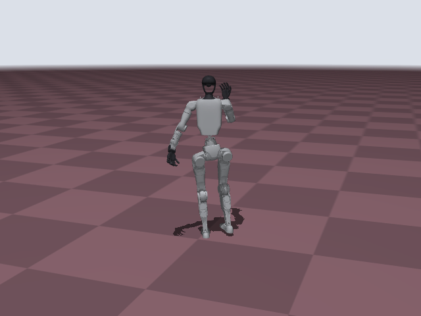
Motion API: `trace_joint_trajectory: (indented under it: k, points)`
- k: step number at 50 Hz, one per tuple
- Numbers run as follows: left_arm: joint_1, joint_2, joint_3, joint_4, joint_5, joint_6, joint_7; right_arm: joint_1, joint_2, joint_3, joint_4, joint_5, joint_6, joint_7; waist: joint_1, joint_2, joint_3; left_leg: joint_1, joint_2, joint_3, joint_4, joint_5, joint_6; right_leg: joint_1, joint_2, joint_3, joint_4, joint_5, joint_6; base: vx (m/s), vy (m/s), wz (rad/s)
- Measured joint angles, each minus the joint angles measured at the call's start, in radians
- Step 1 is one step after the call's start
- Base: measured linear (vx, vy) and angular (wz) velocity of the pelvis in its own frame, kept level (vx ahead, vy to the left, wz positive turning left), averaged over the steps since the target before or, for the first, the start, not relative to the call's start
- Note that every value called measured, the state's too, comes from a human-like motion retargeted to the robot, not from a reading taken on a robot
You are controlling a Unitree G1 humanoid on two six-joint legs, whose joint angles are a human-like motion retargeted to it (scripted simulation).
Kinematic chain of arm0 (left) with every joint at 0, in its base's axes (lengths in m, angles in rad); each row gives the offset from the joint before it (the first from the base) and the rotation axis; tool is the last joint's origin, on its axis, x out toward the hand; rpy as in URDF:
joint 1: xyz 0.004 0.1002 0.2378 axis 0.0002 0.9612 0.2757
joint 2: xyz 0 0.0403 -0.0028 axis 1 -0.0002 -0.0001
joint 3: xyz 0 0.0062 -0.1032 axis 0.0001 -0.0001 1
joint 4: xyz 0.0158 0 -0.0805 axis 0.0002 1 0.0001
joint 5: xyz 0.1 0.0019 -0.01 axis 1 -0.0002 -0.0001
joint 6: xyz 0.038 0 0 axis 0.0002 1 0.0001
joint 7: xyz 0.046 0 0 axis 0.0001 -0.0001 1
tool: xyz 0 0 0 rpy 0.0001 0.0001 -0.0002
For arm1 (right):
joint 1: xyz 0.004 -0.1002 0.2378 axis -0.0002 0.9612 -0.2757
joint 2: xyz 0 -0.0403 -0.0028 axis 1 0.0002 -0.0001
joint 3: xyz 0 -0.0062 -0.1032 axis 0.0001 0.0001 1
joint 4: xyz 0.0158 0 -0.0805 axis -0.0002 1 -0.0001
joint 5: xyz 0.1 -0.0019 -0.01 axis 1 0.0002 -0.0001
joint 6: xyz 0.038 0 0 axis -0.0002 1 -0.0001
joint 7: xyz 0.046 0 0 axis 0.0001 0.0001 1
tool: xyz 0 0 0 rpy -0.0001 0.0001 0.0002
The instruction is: Kungfu
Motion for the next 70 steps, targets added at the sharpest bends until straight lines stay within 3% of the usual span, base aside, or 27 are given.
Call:
trace_joint_trajectory:
  k: [2, 3, 4, 5, 8, 12, 15, 18, 25, 32, 35, 40, 43, 44, 47, 50, 51, 55, 58, 60, 63, 70]
  points:
    - [-0.005, -0.007, -0.029, -0.023, -0.016, -0.022, 0.020, 0.008, -0.013, 0.003, -0.003, 0.001, 0.003, 0.001, -0.025, -0.035, 0.013, 0.057, -0.061, -0.021, 0.035, -0.038, 0.013, 0.076, -0.075, -0.022, -0.178, 0.078, -0.063, 0.39, -0.16, 1.33]
    - [-0.004, -0.013, -0.040, -0.030, -0.013, -0.032, 0.030, 0.012, -0.019, 0.004, -0.002, 0.000, 0.008, 0.003, -0.029, -0.053, 0.013, 0.079, -0.086, -0.025, 0.059, -0.059, 0.016, 0.117, -0.118, -0.075, -0.246, 0.184, -0.115, 0.41, -0.30, 0.45]
    - [0.001, -0.021, -0.040, -0.034, 0.002, -0.035, 0.036, 0.017, -0.018, 0.003, 0.001, 0.000, 0.012, 0.008, 0.003, -0.066, 0.002, 0.085, -0.105, -0.008, 0.093, -0.070, 0.016, 0.144, -0.122, -0.075, -0.246, 0.185, -0.130, 0.44, -0.40, -0.64]
    - [0.007, -0.032, -0.033, -0.037, 0.023, -0.035, 0.042, 0.021, -0.013, 0.002, 0.005, -0.002, 0.016, 0.015, 0.052, -0.076, -0.013, 0.083, -0.119, 0.019, 0.132, -0.077, 0.015, 0.165, -0.107, -0.048, -0.212, 0.135, -0.127, 0.47, -0.44, -1.00]
    - [0.035, -0.097, -0.015, -0.027, 0.059, 0.012, 0.094, 0.057, -0.011, -0.034, 0.022, 0.007, 0.045, 0.038, 0.112, -0.097, -0.027, 0.058, -0.107, 0.167, 0.262, 0.023, 0.019, 0.230, -0.142, -0.112, -0.264, 0.142, -0.133, 0.39, -0.37, -0.48]
    - [0.104, -0.188, 0.017, 0.003, -0.012, 0.005, 0.178, 0.084, 0.022, -0.017, 0.035, 0.022, 0.041, 0.012, 0.026, -0.118, -0.021, 0.026, -0.043, 0.413, 0.408, 0.165, -0.010, 0.317, -0.144, -0.146, -0.332, 0.146, -0.134, 0.24, -0.30, 0.46]
    - [0.155, -0.231, -0.017, 0.030, -0.011, 0.003, 0.177, 0.080, 0.001, 0.006, 0.055, 0.004, 0.037, -0.014, 0.016, -0.122, -0.045, -0.059, -0.054, 0.444, 0.522, 0.191, -0.108, 0.349, -0.131, -0.148, -0.362, 0.130, -0.138, 0.33, -0.38, 0.16]
    - [0.203, -0.258, -0.022, 0.049, 0.068, 0.021, 0.159, 0.077, -0.015, -0.015, 0.066, -0.032, 0.067, 0.002, 0.048, -0.130, -0.072, -0.144, -0.057, 0.472, 0.560, 0.191, -0.120, 0.370, -0.115, -0.153, -0.382, 0.108, -0.146, 0.35, -0.35, -0.10]
    - [0.313, -0.296, 0.039, 0.086, 0.113, 0.055, 0.194, 0.064, -0.023, -0.050, 0.053, -0.060, 0.029, -0.033, 0.171, -0.154, -0.078, -0.306, -0.009, 0.465, 0.344, 0.273, -0.096, 0.421, -0.086, -0.119, -0.385, 0.065, -0.118, 0.40, -0.26, -0.42]
    - [0.400, -0.297, 0.103, 0.097, 0.081, 0.060, 0.124, 0.021, -0.074, -0.074, 0.058, -0.092, 0.027, -0.032, 0.303, -0.137, -0.028, -0.412, 0.066, 0.453, 0.034, 0.416, -0.124, 0.501, -0.042, -0.082, -0.377, 0.023, -0.069, 0.47, -0.14, -0.42]
    - [0.432, -0.300, 0.129, 0.112, 0.074, 0.058, 0.118, 0.009, -0.086, -0.074, 0.060, -0.107, 0.021, -0.029, 0.331, -0.129, -0.015, -0.448, 0.093, 0.507, -0.047, 0.392, -0.110, 0.540, -0.036, -0.072, -0.376, 0.004, -0.054, 0.61, -0.04, -0.16]
    - [0.469, -0.301, 0.201, 0.134, 0.087, 0.072, 0.100, 0.020, -0.075, -0.074, 0.081, -0.124, 0.021, 0.008, 0.351, -0.139, -0.038, -0.470, 0.103, 0.594, -0.074, 0.279, 0.006, 0.578, -0.061, -0.084, -0.372, 0.026, -0.007, 0.86, 0.01, -0.12]
    - [0.468, -0.290, 0.260, 0.151, 0.080, 0.092, 0.129, 0.055, -0.053, -0.087, 0.134, -0.153, 0.021, 0.024, 0.364, -0.164, -0.069, -0.424, 0.098, 0.682, -0.074, 0.394, 0.110, 0.601, -0.094, -0.086, -0.361, 0.095, 0.051, 0.96, 0.00, -0.17]
    - [0.463, -0.277, 0.272, 0.169, 0.071, 0.104, 0.144, 0.084, -0.039, -0.096, 0.165, -0.171, 0.025, 0.038, 0.354, -0.178, -0.091, -0.416, 0.086, 0.681, -0.067, 0.387, 0.120, 0.607, -0.107, -0.103, -0.353, 0.144, 0.074, 1.33, -0.01, 0.34]
    - [0.357, -0.223, 0.286, 0.257, 0.029, 0.178, 0.168, 0.197, 0.047, -0.118, 0.288, -0.262, 0.062, 0.117, 0.287, -0.208, -0.151, -0.450, 0.059, 0.629, -0.002, 0.314, 0.089, 0.580, -0.139, -0.135, -0.292, 0.374, 0.138, 1.10, 0.00, 0.50]
    - [0.120, -0.175, 0.291, 0.272, 0.048, 0.276, 0.218, 0.232, 0.092, -0.171, 0.561, -0.387, 0.093, 0.191, 0.280, -0.166, -0.115, -0.386, 0.047, 0.555, 0.018, 0.229, 0.068, 0.564, -0.113, -0.195, -0.242, 0.588, 0.164, 0.48, 0.06, 0.83]
    - [0.055, -0.164, 0.283, 0.269, 0.028, 0.270, 0.264, 0.252, 0.107, -0.202, 0.683, -0.445, 0.137, 0.227, 0.272, -0.155, -0.120, -0.361, 0.046, 0.533, 0.013, 0.212, 0.064, 0.561, -0.108, -0.238, -0.222, 0.585, 0.179, 0.66, -0.06, 0.98]
    - [-0.218, -0.099, 0.150, 0.197, -0.108, 0.201, 0.446, 0.312, 0.113, -0.350, 1.229, -0.858, 0.358, 0.353, 0.255, -0.157, -0.136, -0.262, 0.035, 0.487, -0.003, 0.154, 0.047, 0.501, -0.117, -0.284, -0.125, 0.387, 0.182, 0.87, -0.11, 0.57]
    - [-0.432, -0.089, 0.133, 0.096, -0.043, 0.104, 0.487, 0.366, 0.055, -0.323, 1.550, -1.081, 0.505, 0.252, 0.194, -0.122, -0.122, -0.169, 0.023, 0.429, -0.020, 0.109, 0.037, 0.439, -0.116, -0.305, -0.103, 0.280, 0.142, 0.60, 0.00, 0.97]
    - [-0.547, -0.118, 0.156, -0.022, 0.036, 0.035, 0.447, 0.454, 0.045, -0.320, 1.680, -1.190, 0.519, 0.181, 0.145, -0.110, -0.105, -0.108, 0.003, 0.386, -0.034, 0.085, 0.040, 0.395, -0.127, -0.311, -0.102, 0.221, 0.107, 0.64, -0.12, 1.25]
    - [-0.718, -0.152, 0.136, -0.182, 0.022, -0.141, 0.408, 0.679, 0.059, -0.356, 1.692, -1.269, 0.522, 0.135, 0.071, -0.103, -0.086, -0.023, -0.025, 0.312, -0.055, 0.052, 0.046, 0.315, -0.158, -0.294, -0.117, 0.174, 0.067, 0.60, -0.19, 1.16]
    - [-0.934, -0.053, 0.022, -0.713, -0.204, -0.480, 0.628, 1.183, 0.047, -0.496, 1.637, -1.399, 0.523, 0.107, -0.146, -0.062, -0.040, 0.186, -0.047, 0.222, -0.111, -0.044, 0.063, 0.084, -0.171, -0.072, -0.220, 0.222, -0.002, 0.60, -0.25, 0.55]
